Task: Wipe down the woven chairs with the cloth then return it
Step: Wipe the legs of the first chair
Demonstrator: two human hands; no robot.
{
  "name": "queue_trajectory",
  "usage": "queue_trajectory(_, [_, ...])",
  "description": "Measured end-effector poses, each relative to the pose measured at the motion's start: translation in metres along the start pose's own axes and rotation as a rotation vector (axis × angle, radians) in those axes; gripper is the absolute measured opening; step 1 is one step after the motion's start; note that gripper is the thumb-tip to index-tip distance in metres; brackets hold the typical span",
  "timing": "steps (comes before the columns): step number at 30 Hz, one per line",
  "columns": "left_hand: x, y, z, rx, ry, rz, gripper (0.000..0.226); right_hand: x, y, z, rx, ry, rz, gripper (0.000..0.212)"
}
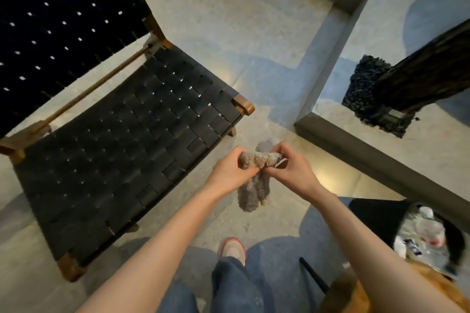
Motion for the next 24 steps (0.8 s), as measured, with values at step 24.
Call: queue_trajectory(24, [0.055,0.141,0.166,0.185,0.115,-0.451,0.027,0.144,-0.130,0.222,0.068,-0.142,-0.308,0.030])
Point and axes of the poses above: each hand's wrist, its own z-axis towards the middle knuckle, its own x-axis out of the back of the hand, y = z × x, the point moved 3 cm from there along z, towards the middle knuckle, and after that the axes turned 15 degrees about z, right-handed, at the moved point
